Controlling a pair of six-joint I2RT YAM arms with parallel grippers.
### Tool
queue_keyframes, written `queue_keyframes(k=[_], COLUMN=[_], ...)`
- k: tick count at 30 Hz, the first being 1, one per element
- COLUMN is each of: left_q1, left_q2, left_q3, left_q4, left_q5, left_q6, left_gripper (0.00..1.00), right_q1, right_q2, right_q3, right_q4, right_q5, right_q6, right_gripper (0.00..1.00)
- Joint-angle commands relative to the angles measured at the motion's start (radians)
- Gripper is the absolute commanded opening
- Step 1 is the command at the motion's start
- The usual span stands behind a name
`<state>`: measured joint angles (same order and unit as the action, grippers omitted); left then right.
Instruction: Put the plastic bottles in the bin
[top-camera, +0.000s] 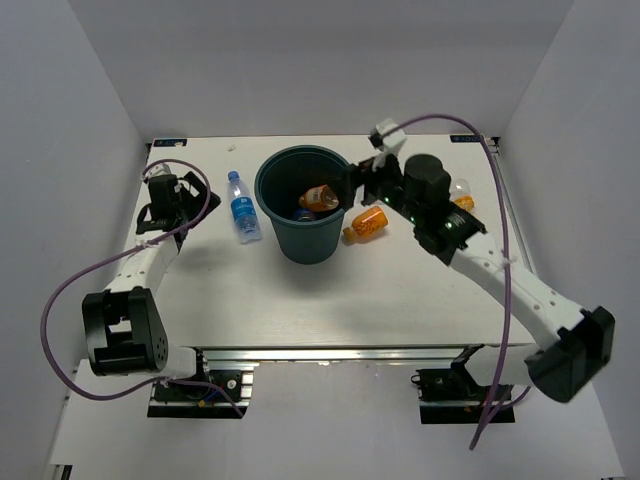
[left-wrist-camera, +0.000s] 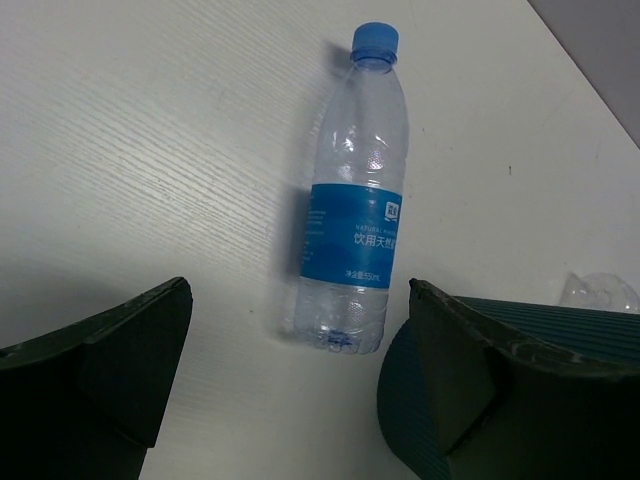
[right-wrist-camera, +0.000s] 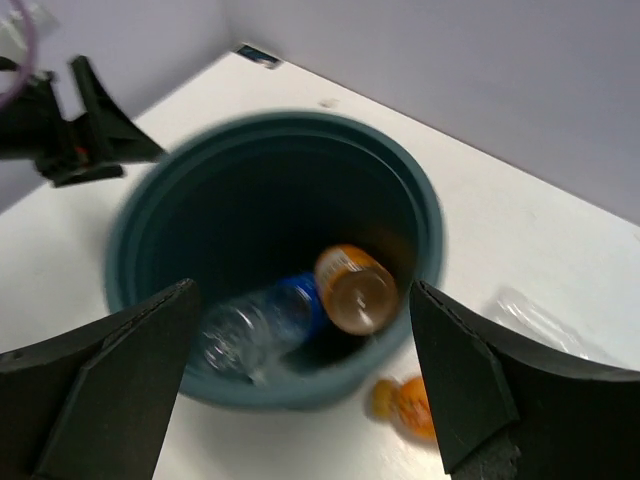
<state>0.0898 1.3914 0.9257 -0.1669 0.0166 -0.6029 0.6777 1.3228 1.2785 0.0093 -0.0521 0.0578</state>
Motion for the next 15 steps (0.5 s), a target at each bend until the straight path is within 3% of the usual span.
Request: queue_keyframes(k=[1, 3, 8, 15], left_q1=[0.004, 0.004, -0.010, -0.134], left_q2=[0.032, 0.072, 0.198, 0.359], left_q3=[0.031, 0.044, 0.111, 0.231], left_q4=[0.040, 0.061, 0.121, 0.053], left_q5=[0.069, 0.092, 0.197, 0.103], left_q6=[-0.012, -0.027, -0.060, -0.020], left_gripper=[0.98, 0.98, 0.98, 0.98], right_q1=[-0.006, -0.030, -0.107, -0.214], right_q2=[-0.118, -0.198, -0.332, -0.413], right_q3=[-0.164, -0.234, -0.406, -0.519], right_q4=[0.101, 0.118, 0.112, 0.008], right_q5=[0.236, 0.317, 0.317, 0.328], right_q6=[0.013, 0.039, 0.091, 0.122], right_gripper=[0.89, 0.89, 0.89, 0.89])
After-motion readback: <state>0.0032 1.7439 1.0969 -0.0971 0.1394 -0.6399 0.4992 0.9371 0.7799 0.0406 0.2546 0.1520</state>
